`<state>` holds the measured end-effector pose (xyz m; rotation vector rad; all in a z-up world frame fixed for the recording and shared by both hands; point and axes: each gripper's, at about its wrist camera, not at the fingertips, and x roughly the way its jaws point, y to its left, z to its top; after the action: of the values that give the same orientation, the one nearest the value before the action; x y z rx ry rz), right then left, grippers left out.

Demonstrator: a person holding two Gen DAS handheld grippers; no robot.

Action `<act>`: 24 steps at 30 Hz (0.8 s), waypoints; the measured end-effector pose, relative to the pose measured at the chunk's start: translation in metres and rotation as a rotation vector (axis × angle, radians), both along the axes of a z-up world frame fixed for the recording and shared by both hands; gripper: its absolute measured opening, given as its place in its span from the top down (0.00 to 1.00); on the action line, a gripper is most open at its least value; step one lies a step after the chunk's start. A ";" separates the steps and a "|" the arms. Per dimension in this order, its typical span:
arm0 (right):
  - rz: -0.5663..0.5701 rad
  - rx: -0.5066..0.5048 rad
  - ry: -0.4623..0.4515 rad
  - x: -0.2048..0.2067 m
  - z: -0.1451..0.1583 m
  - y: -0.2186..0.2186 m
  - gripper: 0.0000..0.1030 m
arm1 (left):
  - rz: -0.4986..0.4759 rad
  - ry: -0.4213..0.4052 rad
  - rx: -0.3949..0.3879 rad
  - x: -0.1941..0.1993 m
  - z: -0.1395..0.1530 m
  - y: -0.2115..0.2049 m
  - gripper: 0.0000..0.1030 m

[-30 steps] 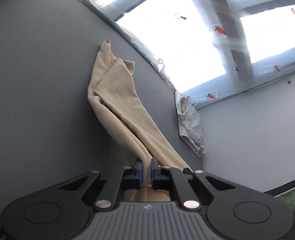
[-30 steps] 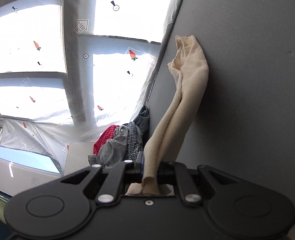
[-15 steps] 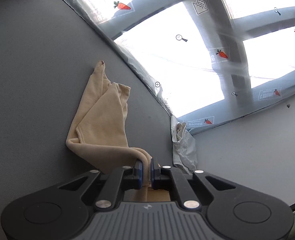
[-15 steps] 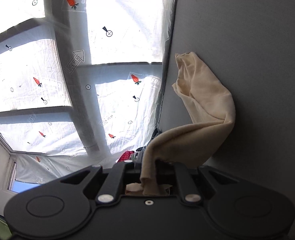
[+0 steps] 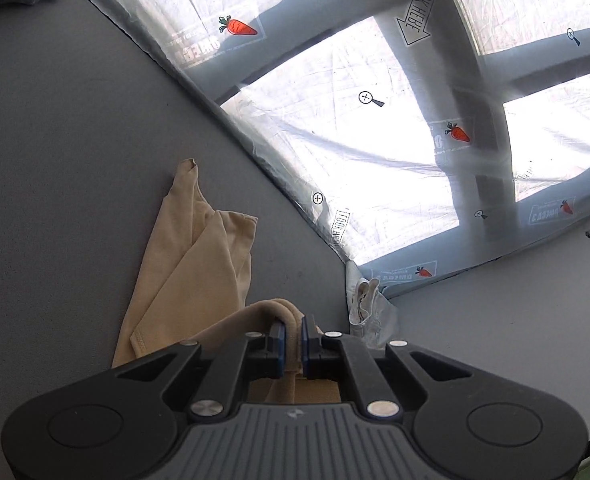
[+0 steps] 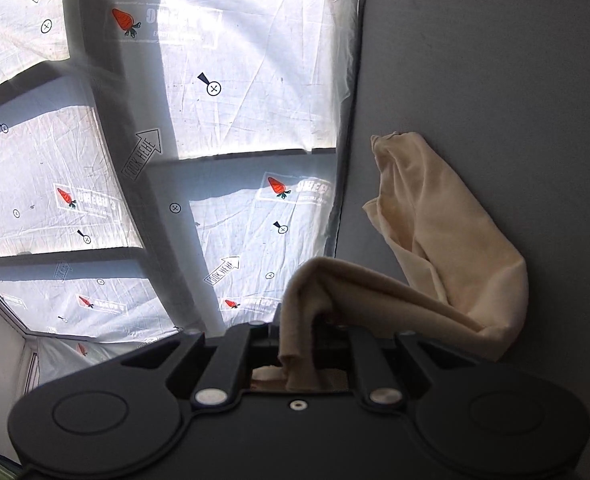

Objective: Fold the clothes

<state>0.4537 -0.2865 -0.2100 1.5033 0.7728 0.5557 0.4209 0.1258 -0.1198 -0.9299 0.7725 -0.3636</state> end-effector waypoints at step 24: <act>0.013 0.016 0.359 0.194 -0.104 0.029 0.78 | 0.091 0.208 0.009 0.206 -0.116 0.013 0.91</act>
<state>0.6472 -0.2571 -0.3144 1.6360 1.0562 0.3024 0.6266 0.1393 -0.2356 -1.0014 0.9170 -0.1848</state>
